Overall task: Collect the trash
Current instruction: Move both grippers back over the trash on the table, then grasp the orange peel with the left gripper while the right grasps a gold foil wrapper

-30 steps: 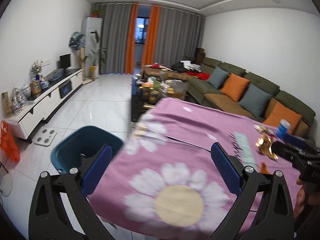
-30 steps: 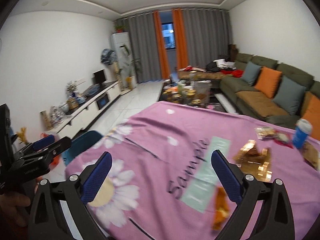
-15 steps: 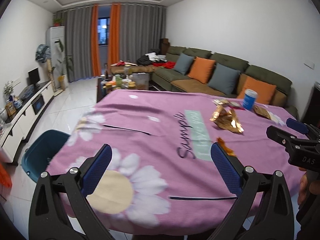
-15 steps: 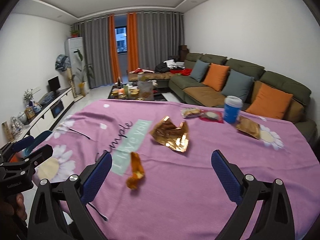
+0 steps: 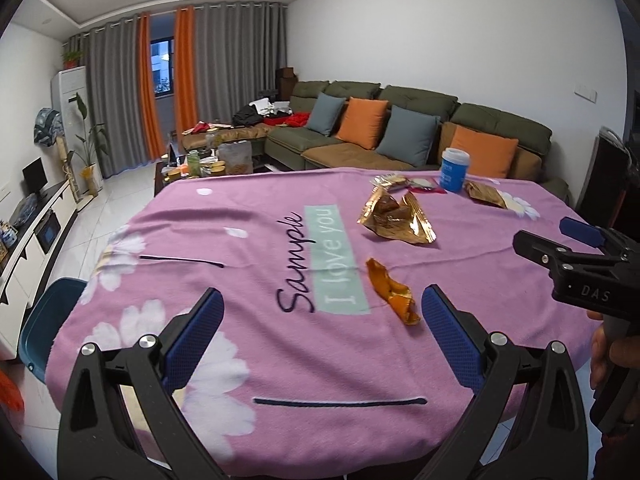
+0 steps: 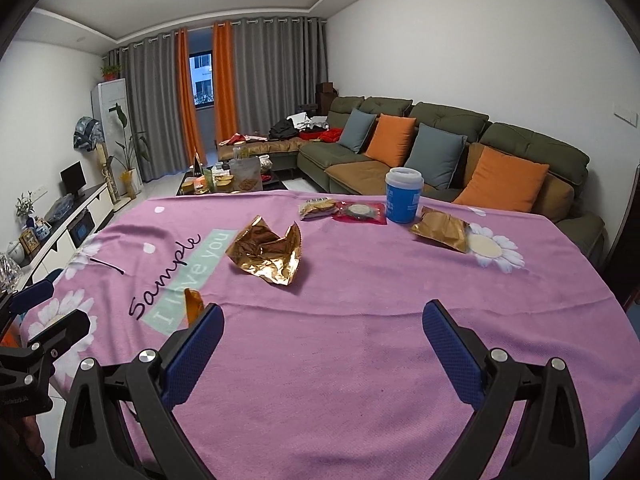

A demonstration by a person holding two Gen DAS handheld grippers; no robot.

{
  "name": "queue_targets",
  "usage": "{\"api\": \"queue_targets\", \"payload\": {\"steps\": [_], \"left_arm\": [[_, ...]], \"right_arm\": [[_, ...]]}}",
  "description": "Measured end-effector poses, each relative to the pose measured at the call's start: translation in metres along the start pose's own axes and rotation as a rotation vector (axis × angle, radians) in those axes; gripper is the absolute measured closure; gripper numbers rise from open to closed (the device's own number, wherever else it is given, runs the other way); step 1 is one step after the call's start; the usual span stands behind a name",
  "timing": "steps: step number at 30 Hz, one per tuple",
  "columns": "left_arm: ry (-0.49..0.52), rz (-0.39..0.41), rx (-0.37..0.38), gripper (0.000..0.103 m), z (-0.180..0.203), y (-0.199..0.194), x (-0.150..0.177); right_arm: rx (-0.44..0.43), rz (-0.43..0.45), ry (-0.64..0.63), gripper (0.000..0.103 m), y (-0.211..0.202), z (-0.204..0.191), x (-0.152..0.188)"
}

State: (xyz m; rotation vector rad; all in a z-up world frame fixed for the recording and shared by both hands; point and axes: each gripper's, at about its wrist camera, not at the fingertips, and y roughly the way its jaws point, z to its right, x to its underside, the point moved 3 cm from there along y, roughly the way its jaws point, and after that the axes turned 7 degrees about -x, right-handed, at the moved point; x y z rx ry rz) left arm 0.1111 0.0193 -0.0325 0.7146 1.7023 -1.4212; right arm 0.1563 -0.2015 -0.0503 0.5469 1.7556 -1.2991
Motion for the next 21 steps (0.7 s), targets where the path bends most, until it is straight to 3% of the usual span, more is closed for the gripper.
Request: {"api": "queue_targets", "payload": {"steps": [11, 21], "left_arm": [[0.058, -0.053, 0.029, 0.006, 0.03, 0.044, -0.008], [0.064, -0.116, 0.068, 0.006, 0.051, 0.093, -0.014]], "right_arm": [[-0.001, -0.053, -0.038, 0.007, 0.049, 0.012, -0.017], [-0.122, -0.115, -0.004, 0.007, 0.102, 0.018, -0.04]]}}
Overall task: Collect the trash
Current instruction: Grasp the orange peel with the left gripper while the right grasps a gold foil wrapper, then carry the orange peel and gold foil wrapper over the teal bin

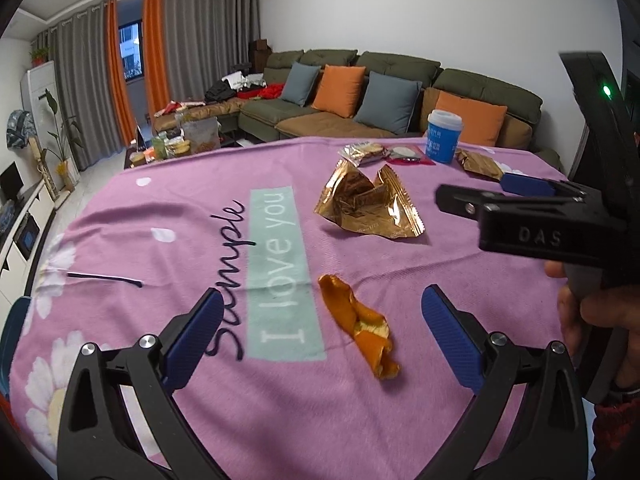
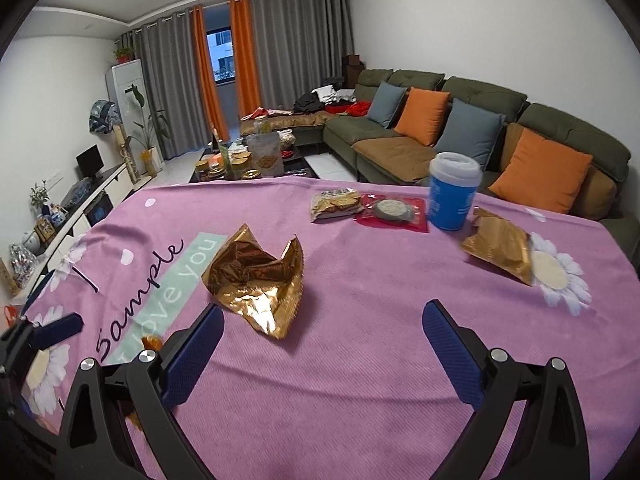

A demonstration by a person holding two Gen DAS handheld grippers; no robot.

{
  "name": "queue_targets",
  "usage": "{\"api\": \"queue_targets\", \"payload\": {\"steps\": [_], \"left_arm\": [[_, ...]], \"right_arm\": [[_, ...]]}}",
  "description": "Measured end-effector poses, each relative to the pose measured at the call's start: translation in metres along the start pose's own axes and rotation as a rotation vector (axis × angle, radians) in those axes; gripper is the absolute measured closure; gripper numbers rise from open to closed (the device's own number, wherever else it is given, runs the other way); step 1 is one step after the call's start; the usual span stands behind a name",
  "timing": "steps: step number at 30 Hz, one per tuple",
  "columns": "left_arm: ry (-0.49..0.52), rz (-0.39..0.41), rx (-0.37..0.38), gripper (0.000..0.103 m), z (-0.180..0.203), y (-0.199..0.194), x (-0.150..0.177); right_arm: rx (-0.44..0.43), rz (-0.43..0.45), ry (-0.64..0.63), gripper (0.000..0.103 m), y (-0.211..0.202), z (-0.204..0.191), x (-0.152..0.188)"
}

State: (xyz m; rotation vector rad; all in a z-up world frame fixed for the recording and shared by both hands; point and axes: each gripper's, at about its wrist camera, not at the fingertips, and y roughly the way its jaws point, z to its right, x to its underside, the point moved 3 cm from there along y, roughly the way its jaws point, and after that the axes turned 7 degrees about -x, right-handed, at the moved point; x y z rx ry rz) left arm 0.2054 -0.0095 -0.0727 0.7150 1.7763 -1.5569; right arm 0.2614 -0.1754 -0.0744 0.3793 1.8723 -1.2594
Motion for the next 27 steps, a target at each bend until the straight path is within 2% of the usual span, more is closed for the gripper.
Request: {"api": "queue_targets", "payload": {"steps": [7, 9, 11, 13, 15, 17, 18, 20, 21, 23, 25, 27], "left_arm": [[-0.024, -0.071, 0.076, 0.006, 0.005, 0.03, -0.003], [-0.016, -0.094, 0.078, 0.012, 0.006, 0.037, -0.003], [-0.02, -0.127, 0.098, 0.031, 0.007, 0.046, -0.003], [-0.028, -0.156, 0.097, 0.043, 0.009, 0.053, -0.002], [-0.034, -0.163, 0.109, 0.045, 0.007, 0.056, -0.002], [-0.023, -0.164, 0.122, 0.062, 0.009, 0.058, -0.001], [-0.019, -0.165, 0.125, 0.062, 0.01, 0.058, -0.001], [-0.024, -0.167, 0.14, 0.065, 0.01, 0.06, -0.002], [-0.036, -0.168, 0.139, 0.068, 0.008, 0.061, -0.002], [-0.05, -0.172, 0.156, 0.077, 0.006, 0.062, -0.001], [-0.061, -0.174, 0.169, 0.08, 0.006, 0.062, -0.001], [-0.08, -0.175, 0.182, 0.084, 0.003, 0.064, -0.002]], "right_arm": [[-0.083, -0.061, -0.007, 0.008, 0.04, -0.01, -0.011], [-0.093, -0.079, -0.013, 0.011, 0.048, -0.012, -0.013], [-0.108, -0.102, -0.012, 0.015, 0.058, -0.014, -0.015], [-0.125, -0.123, -0.007, 0.02, 0.066, -0.015, -0.015], [-0.143, -0.143, 0.006, 0.025, 0.072, -0.015, -0.014], [-0.159, -0.156, 0.012, 0.034, 0.076, -0.016, -0.015], [-0.165, -0.161, 0.014, 0.036, 0.077, -0.016, -0.014], [-0.176, -0.17, 0.017, 0.051, 0.079, -0.016, -0.014], [-0.18, -0.172, 0.02, 0.055, 0.08, -0.016, -0.013], [-0.192, -0.176, 0.024, 0.075, 0.08, -0.016, -0.012], [-0.204, -0.174, 0.026, 0.087, 0.079, -0.017, -0.012], [-0.209, -0.171, 0.03, 0.095, 0.078, -0.016, -0.012]]}}
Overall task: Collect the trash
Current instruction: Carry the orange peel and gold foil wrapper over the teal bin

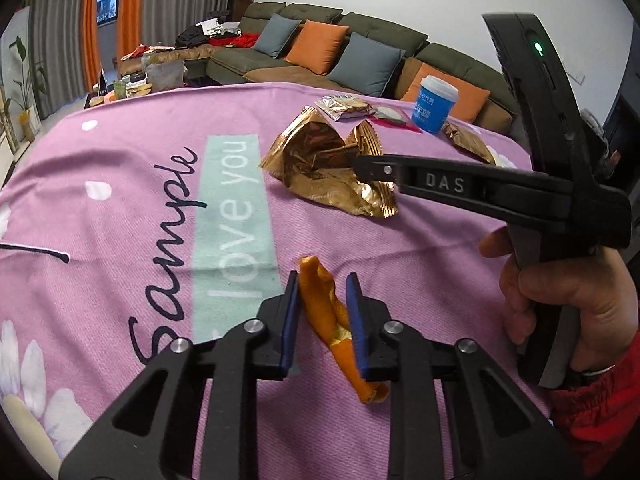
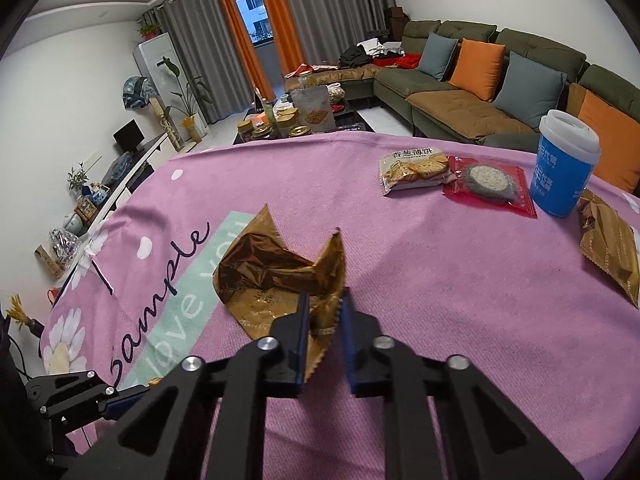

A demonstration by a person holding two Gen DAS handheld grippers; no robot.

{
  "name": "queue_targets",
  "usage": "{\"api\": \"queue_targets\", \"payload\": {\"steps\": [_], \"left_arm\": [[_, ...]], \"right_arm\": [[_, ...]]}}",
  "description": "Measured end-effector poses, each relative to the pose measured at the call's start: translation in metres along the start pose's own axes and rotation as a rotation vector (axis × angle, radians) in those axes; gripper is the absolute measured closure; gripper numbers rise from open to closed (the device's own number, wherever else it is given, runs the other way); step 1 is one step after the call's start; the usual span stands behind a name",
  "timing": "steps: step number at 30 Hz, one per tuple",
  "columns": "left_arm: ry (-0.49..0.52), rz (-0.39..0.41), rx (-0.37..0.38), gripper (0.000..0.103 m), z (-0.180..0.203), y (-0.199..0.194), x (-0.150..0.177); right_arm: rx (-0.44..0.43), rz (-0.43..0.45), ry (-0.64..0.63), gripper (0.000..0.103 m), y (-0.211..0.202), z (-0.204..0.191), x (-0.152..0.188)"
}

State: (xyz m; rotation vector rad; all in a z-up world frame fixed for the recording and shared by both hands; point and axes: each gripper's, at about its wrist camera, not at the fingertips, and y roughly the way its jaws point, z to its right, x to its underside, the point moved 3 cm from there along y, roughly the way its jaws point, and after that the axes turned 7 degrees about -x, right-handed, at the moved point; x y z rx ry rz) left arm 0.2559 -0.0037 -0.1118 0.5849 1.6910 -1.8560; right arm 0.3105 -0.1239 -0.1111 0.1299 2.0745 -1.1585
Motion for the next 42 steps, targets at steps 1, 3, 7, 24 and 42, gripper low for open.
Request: {"api": "queue_targets", "payload": {"steps": [1, 3, 7, 24, 42], "left_arm": [[-0.005, -0.001, 0.009, 0.085, 0.0, 0.0, 0.0], [-0.021, -0.001, 0.034, 0.088, -0.004, -0.002, 0.001], [-0.041, 0.008, 0.06, 0.09, -0.009, -0.008, 0.003], [-0.117, 0.319, -0.084, 0.09, -0.096, -0.147, -0.017], [-0.264, 0.457, -0.316, 0.09, -0.235, -0.257, 0.012]], "right_arm": [[-0.005, 0.006, 0.004, 0.097, -0.002, 0.0, 0.0], [-0.01, 0.016, 0.007, 0.101, -0.005, -0.001, 0.0], [-0.012, 0.045, 0.004, 0.103, -0.016, -0.005, 0.001], [-0.052, 0.226, -0.172, 0.103, -0.094, -0.114, -0.027], [-0.148, 0.214, -0.39, 0.103, -0.075, -0.258, -0.035]]}}
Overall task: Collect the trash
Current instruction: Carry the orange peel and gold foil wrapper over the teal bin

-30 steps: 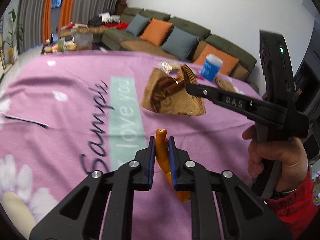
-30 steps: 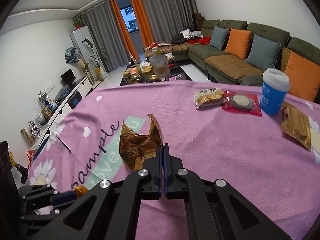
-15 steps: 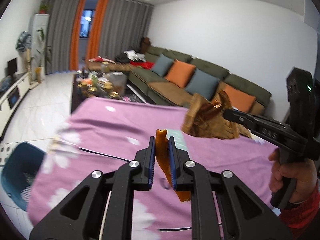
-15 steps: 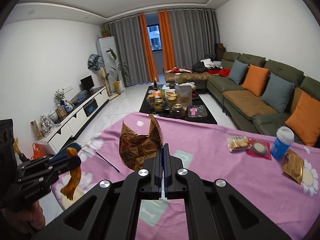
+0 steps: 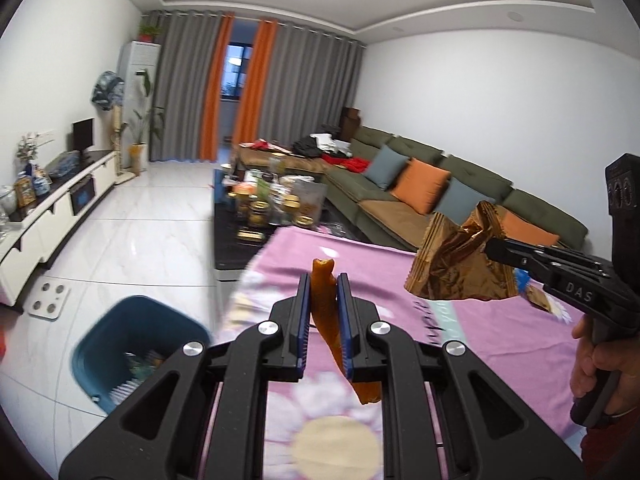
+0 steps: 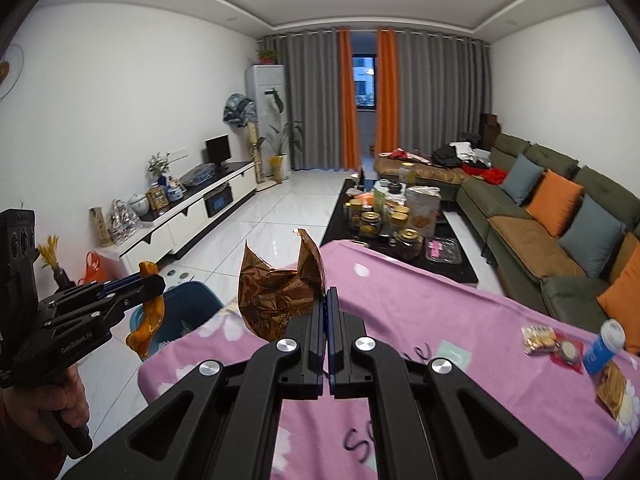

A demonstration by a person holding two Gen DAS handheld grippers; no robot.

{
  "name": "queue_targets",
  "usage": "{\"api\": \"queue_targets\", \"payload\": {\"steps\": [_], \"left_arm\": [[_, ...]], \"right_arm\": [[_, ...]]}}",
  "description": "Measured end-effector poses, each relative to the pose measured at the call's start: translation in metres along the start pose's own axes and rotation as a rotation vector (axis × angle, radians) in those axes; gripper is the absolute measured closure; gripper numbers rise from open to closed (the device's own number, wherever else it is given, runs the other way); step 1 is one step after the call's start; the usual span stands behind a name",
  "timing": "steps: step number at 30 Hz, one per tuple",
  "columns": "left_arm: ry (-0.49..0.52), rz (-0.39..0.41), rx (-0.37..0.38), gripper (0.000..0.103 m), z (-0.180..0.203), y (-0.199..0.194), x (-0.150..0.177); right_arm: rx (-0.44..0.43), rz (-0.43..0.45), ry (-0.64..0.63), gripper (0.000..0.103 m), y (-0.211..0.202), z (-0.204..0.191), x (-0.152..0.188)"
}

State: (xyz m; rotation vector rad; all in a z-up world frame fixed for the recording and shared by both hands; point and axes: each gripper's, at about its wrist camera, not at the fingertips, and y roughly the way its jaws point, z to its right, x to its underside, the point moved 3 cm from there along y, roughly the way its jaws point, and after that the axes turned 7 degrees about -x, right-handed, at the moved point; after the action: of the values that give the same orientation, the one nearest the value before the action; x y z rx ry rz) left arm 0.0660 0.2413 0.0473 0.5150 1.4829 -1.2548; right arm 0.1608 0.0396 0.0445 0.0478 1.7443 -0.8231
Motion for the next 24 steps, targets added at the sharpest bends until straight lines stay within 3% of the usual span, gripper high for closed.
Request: {"api": "queue_targets", "payload": {"steps": [15, 24], "left_arm": [[-0.119, -0.067, -0.238, 0.09, -0.158, -0.008, 0.03], [-0.178, -0.141, -0.31, 0.09, -0.219, 0.012, 0.063]], "right_arm": [[-0.159, -0.159, -0.167, 0.102, 0.112, -0.108, -0.018], [-0.214, -0.261, -0.252, 0.102, 0.17, -0.152, -0.016]]}}
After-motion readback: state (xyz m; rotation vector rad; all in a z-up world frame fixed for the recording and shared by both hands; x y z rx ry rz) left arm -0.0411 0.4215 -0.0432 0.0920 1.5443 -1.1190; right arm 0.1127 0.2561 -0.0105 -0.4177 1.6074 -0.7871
